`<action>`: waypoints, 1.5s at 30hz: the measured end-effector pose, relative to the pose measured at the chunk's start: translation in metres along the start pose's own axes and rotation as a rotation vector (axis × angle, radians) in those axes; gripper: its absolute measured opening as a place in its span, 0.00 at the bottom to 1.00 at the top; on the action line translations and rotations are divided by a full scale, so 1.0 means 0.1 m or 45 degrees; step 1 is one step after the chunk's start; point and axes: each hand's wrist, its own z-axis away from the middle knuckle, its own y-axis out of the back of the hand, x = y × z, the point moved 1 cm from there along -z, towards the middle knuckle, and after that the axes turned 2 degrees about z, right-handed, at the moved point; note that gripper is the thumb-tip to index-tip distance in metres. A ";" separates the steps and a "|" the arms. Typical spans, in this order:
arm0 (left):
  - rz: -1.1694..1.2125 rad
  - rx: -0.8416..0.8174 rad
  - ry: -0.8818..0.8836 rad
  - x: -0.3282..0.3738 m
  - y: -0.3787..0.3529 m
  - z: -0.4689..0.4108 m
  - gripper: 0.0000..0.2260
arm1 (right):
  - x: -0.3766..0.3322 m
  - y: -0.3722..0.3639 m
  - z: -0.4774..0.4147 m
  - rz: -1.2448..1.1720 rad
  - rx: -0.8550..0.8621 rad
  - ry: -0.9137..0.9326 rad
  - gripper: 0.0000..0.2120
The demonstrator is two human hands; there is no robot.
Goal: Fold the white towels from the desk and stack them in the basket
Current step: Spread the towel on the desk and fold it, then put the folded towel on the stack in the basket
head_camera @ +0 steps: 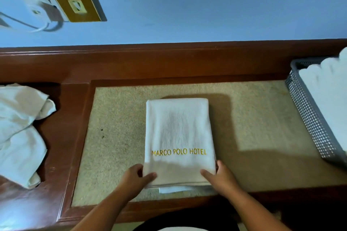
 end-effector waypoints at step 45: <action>1.074 -0.320 -0.015 1.12 -0.56 0.56 0.17 | -0.09 1.17 0.51 -0.771 -0.236 0.066 0.15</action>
